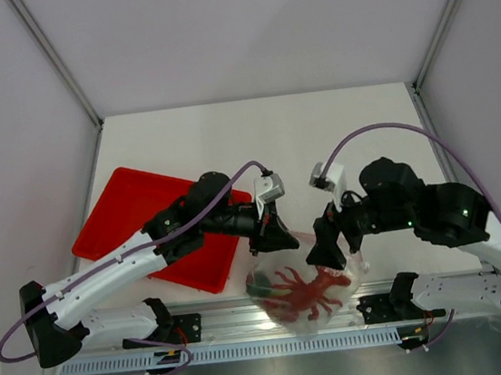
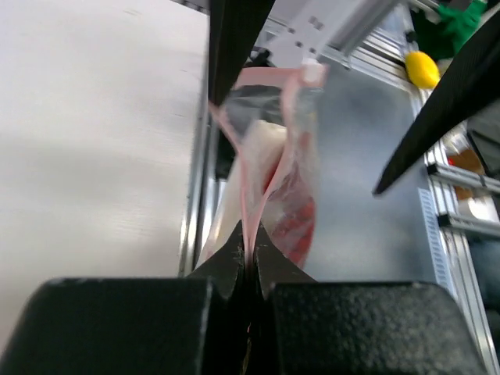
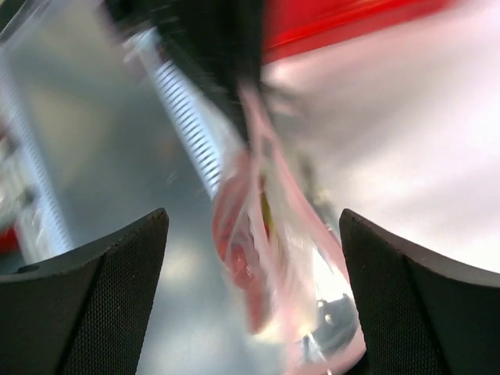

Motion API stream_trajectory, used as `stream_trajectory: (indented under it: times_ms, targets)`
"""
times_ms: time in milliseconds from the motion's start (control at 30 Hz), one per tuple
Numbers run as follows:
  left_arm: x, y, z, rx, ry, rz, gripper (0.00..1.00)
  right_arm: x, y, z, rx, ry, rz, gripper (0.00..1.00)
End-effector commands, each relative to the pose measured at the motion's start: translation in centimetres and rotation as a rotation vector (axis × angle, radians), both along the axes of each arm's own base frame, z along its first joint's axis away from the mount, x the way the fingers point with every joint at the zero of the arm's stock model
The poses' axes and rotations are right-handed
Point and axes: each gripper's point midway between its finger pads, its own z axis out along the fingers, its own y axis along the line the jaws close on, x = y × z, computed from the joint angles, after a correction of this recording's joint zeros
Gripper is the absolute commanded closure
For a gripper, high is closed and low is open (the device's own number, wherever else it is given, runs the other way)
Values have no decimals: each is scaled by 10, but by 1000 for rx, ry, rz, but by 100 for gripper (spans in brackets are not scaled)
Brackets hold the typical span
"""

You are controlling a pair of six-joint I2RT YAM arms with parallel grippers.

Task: Place the food in the zip-top bag and seal the zipper
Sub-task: Zip the zipper food storage bag at the center of the board.

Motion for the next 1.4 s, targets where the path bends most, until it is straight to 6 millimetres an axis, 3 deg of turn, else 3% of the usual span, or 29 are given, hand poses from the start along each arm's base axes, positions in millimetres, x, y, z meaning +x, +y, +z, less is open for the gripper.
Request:
stream_trajectory:
  times_ms: [0, 167, 333, 600, 733, 900, 1167, 1367]
  targets:
    - [28, 0, 21, -63, -29, 199, 99, 50, -40, 27, 28, -105, -382, 8]
    - [34, 2, 33, -125, -52, 247, 99, 68, -80, 38, 100, -123, -651, 8]
    - [29, 2, 35, -141, -34, 226, 99, 79, -95, 15, 84, -104, -788, 10]
    - [25, 9, 42, -154, -44, 231, 99, 87, -64, -39, 59, -22, -707, 22]
    - [24, 12, 41, -153, -43, 231, 99, 94, -58, -52, 107, 0, -653, 28]
    - [21, 14, 41, -156, -45, 225, 99, 96, -48, -40, 272, -2, -543, 29]
    - [17, 14, 39, -158, -39, 199, 99, 101, -40, -28, 390, -56, -488, 30]
    - [16, 15, 41, -164, -41, 196, 99, 105, -33, -36, 406, -28, -447, 37]
